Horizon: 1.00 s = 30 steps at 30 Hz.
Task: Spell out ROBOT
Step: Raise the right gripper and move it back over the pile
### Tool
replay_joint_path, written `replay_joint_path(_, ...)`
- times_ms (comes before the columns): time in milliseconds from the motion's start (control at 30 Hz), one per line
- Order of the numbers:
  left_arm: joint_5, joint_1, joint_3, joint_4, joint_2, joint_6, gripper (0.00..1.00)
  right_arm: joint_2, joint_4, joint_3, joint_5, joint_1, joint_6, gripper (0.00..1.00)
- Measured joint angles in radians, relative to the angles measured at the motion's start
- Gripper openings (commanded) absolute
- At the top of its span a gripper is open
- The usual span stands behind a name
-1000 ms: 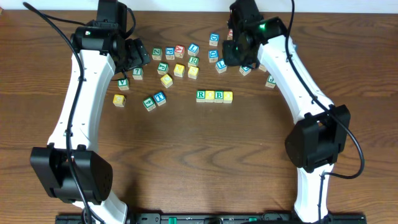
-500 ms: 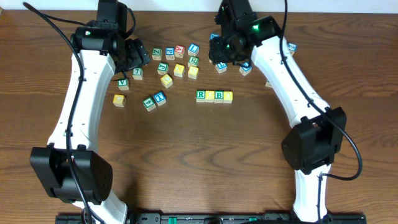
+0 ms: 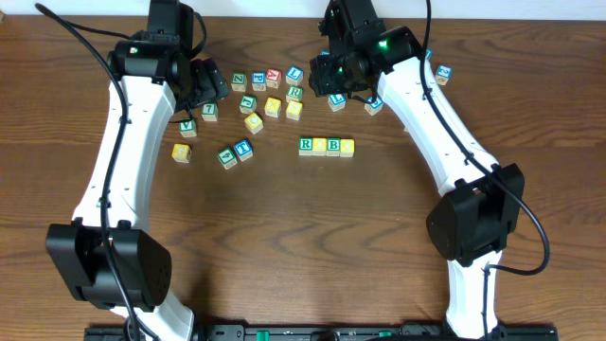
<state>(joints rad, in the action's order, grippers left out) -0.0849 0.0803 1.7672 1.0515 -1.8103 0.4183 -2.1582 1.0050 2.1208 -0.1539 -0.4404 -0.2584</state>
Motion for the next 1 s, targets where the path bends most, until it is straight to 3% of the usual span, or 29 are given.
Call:
replay_joint_path(433, 0.0, 0.0, 0.0, 0.0, 0.0, 0.0, 1.0, 0.0, 0.0, 0.0, 0.0, 0.0, 0.0, 0.58)
replay_joint_path(567, 0.0, 0.0, 0.0, 0.0, 0.0, 0.0, 1.0, 0.0, -0.002, 0.0, 0.0, 0.0, -0.002, 0.73)
replay_joint_path(600, 0.0, 0.0, 0.0, 0.0, 0.0, 0.0, 1.0, 0.0, -0.005, 0.0, -0.001, 0.0, -0.004, 0.83)
replay_joint_path(733, 0.0, 0.0, 0.0, 0.0, 0.0, 0.0, 1.0, 0.0, -0.006, 0.0, -0.004, 0.0, -0.005, 0.99)
replay_joint_path(1000, 0.0, 0.0, 0.0, 0.0, 0.0, 0.0, 1.0, 0.0, -0.023, 0.0, -0.004, 0.0, -0.009, 0.97)
